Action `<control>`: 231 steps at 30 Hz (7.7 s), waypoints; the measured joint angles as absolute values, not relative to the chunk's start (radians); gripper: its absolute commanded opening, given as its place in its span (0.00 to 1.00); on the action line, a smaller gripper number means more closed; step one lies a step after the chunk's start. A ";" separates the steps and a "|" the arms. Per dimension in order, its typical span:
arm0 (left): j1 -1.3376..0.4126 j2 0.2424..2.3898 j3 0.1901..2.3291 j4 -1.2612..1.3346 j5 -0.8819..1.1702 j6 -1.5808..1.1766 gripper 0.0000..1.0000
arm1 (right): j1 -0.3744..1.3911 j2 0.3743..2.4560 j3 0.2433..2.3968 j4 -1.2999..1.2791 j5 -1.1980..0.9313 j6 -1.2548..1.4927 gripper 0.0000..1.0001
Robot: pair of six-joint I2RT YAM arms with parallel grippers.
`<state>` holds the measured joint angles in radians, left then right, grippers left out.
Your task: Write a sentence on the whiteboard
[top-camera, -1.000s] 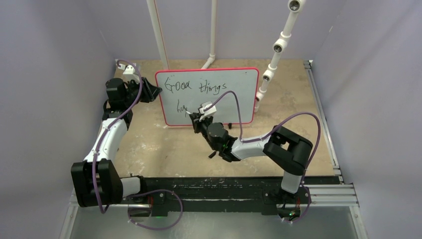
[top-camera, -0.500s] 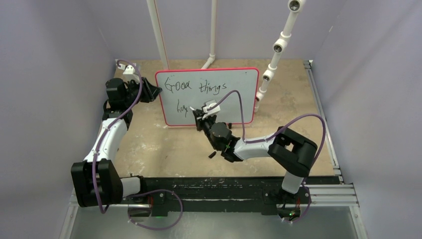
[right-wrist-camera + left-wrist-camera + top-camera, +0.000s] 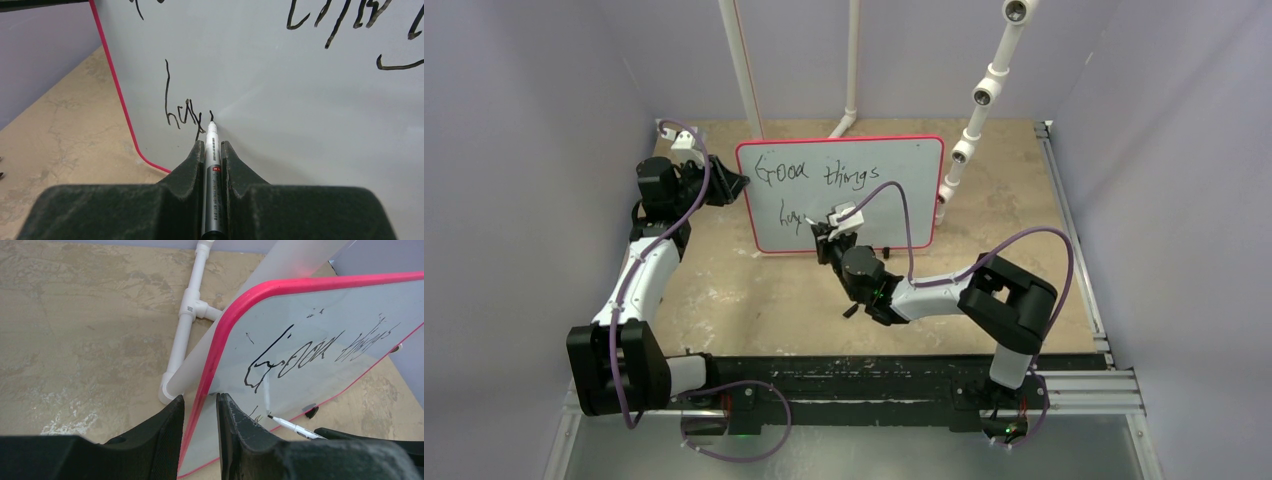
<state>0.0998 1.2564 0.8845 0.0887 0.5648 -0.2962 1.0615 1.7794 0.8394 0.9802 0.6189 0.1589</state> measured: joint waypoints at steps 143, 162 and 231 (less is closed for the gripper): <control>0.100 1.256 0.884 0.089 0.565 -0.296 0.30 | 1.078 1.755 0.796 0.963 0.707 0.149 0.00; 0.100 1.256 0.884 0.089 0.565 -0.296 0.30 | 1.077 1.769 0.816 0.999 0.684 0.093 0.00; 0.100 1.256 0.884 0.089 0.565 -0.296 0.30 | 1.039 1.599 0.707 0.964 0.584 0.157 0.00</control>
